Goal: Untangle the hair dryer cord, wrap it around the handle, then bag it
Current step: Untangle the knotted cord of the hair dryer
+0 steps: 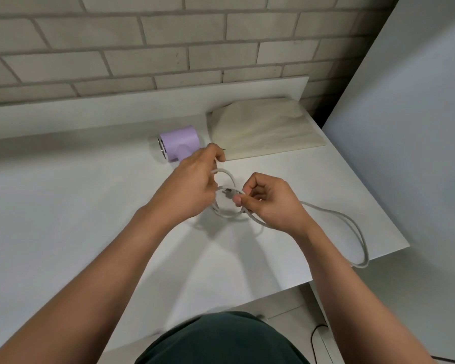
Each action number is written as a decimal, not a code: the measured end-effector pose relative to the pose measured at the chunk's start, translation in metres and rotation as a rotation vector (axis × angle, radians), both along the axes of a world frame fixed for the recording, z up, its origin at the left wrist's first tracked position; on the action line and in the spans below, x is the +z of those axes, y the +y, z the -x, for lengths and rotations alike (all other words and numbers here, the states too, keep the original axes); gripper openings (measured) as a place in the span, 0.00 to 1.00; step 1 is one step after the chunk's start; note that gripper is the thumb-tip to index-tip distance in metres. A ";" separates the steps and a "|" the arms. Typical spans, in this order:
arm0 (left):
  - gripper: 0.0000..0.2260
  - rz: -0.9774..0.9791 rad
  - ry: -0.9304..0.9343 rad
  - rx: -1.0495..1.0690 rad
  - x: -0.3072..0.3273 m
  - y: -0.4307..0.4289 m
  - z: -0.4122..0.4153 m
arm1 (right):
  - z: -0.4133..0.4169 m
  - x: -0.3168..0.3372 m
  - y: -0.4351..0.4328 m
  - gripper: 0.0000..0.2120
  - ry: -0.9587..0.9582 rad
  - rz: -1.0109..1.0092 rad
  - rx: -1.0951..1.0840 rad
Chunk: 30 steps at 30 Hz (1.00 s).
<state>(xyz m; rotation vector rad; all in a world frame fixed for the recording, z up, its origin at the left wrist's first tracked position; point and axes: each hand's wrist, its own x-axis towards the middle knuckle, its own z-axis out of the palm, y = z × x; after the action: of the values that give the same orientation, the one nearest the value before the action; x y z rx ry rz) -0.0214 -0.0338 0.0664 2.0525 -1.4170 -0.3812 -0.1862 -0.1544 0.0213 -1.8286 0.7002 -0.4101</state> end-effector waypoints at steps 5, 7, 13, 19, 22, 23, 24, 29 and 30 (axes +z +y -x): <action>0.20 -0.267 -0.338 -0.165 0.014 -0.017 0.003 | -0.002 0.007 0.000 0.10 0.029 0.100 0.016; 0.13 -0.311 -0.411 -0.142 0.023 -0.021 -0.003 | 0.000 0.009 -0.003 0.10 0.007 0.068 0.001; 0.11 -0.043 -0.396 0.147 0.021 -0.018 -0.003 | 0.007 0.013 -0.009 0.08 -0.082 -0.048 -0.057; 0.17 -0.159 -0.429 -0.065 0.013 -0.018 -0.007 | 0.007 0.020 -0.017 0.06 -0.035 0.051 -0.005; 0.14 -0.196 -0.516 -0.318 0.020 -0.024 -0.011 | 0.005 0.018 -0.019 0.06 -0.063 0.060 0.001; 0.13 -0.220 -0.540 -0.312 0.022 -0.025 -0.012 | 0.005 0.018 -0.019 0.06 -0.069 0.057 -0.003; 0.14 -0.216 -0.546 -0.287 0.022 -0.026 -0.013 | 0.005 0.017 -0.020 0.06 -0.075 0.049 -0.006; 0.14 -0.048 -0.526 -0.035 0.034 -0.021 -0.026 | 0.011 0.009 -0.030 0.08 -0.090 -0.030 -0.044; 0.13 0.004 -0.482 0.021 0.036 -0.018 -0.029 | 0.012 0.010 -0.033 0.08 -0.093 -0.042 -0.044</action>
<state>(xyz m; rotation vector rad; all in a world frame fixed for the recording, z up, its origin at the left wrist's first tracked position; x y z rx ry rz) 0.0077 -0.0523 0.1020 2.2490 -1.6600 0.1403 -0.1986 -0.1874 0.0310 -1.7459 0.6811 -0.5031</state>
